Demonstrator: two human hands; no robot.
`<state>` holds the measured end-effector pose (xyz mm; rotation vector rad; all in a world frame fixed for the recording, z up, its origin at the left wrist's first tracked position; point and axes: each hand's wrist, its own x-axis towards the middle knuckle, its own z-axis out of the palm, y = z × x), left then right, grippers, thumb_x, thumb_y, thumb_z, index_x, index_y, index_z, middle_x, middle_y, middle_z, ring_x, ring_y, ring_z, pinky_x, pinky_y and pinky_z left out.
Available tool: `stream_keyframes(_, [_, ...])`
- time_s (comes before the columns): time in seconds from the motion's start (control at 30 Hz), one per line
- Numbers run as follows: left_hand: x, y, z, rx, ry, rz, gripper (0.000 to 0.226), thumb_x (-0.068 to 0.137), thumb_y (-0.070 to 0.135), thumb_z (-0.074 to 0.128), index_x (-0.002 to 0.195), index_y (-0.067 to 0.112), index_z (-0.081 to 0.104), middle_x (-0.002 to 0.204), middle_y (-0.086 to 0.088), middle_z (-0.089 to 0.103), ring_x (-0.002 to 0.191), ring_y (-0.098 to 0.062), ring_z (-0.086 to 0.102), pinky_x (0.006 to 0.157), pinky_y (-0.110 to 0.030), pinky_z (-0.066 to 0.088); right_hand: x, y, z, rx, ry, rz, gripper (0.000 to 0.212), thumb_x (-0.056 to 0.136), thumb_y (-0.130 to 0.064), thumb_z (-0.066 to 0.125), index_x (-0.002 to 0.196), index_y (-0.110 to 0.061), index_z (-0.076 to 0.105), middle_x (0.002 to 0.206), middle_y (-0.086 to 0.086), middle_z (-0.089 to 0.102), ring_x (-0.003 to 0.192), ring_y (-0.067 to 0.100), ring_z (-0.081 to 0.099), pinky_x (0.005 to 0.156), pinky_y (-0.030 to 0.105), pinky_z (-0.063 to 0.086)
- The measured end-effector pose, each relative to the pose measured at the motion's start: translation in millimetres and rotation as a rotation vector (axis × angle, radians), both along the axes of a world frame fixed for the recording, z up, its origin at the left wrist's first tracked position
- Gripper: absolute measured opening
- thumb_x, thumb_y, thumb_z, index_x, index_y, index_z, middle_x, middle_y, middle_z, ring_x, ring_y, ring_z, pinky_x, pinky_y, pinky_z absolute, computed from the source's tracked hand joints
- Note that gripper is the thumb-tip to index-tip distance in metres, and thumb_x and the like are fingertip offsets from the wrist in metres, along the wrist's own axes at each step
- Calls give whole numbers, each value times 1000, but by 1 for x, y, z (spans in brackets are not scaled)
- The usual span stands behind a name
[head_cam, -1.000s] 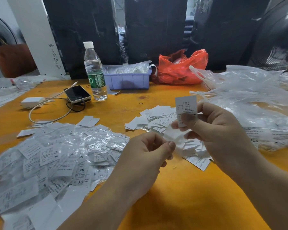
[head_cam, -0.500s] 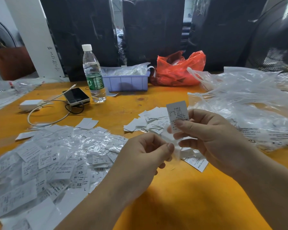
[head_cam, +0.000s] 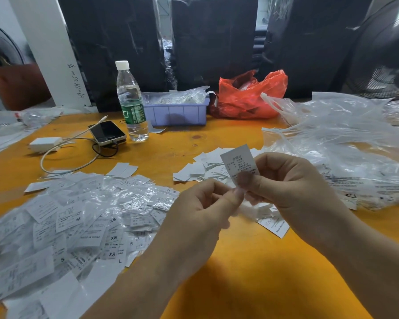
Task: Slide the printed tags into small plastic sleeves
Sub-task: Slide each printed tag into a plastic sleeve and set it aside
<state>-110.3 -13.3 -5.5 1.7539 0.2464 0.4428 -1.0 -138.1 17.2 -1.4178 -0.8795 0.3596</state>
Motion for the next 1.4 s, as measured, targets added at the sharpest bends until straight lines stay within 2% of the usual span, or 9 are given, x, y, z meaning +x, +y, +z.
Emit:
stream_keyframes(0.1, [0,1,0,26,-65,27,25,85,47,59,79,24,68,73,4,66,62,-5,59,57,-22,43,-1,1,-1,3,39,14,30,69,-24,72,86,0,70,70,8,69,59,16,59,58,23,51])
stream_keyframes(0.23, [0,3,-3,60,-87,33,20,94,31,62,77,24,68,67,8,66,60,-4,58,54,-14,44,-2,2,-1,-12,82,43,23,64,-33,74,74,-12,71,72,6,69,63,16,59,59,26,49])
stream_keyframes(0.4, [1,0,-2,37,-85,-2,20,83,42,62,79,25,69,68,8,67,61,-5,59,54,-19,47,-4,1,0,3,107,33,21,63,-37,75,68,-18,68,73,6,69,63,16,59,58,26,49])
stream_keyframes(0.63, [0,-1,-1,43,-103,15,21,82,40,62,76,21,68,66,1,65,59,-6,57,53,-16,45,-7,4,-3,-20,209,81,26,67,-31,74,73,-8,67,87,29,65,75,33,58,73,49,44])
stream_keyframes(0.77, [0,2,0,75,-54,4,20,78,37,61,75,18,66,72,-13,64,61,-16,53,55,-34,42,0,0,4,-81,157,85,31,67,-34,72,81,-6,68,85,18,70,73,25,60,66,33,47])
stream_keyframes(0.83, [0,2,0,73,-35,-10,19,77,37,61,75,19,67,70,-10,65,62,-16,53,55,-35,42,4,-4,9,-115,112,91,27,67,-33,71,78,-9,69,84,16,72,71,22,59,61,26,48])
stream_keyframes(0.97, [-1,3,-1,68,-34,-17,19,78,39,61,77,22,69,67,4,66,62,-9,56,55,-24,44,9,-10,14,-169,78,107,18,65,-32,72,71,-14,72,84,18,71,70,22,55,61,25,48])
stream_keyframes(1.2, [-1,4,1,-9,-56,-23,23,80,39,61,80,18,69,67,5,67,60,-5,58,53,-17,45,5,-4,9,-134,194,61,19,55,-30,77,63,-13,72,79,17,63,60,14,45,63,26,41])
stream_keyframes(1.4, [-1,5,1,-57,-88,-12,22,83,35,65,81,14,71,66,2,67,59,-7,57,52,-19,47,6,-3,7,-117,217,45,21,55,-32,77,63,-16,66,75,10,66,62,14,49,66,28,43])
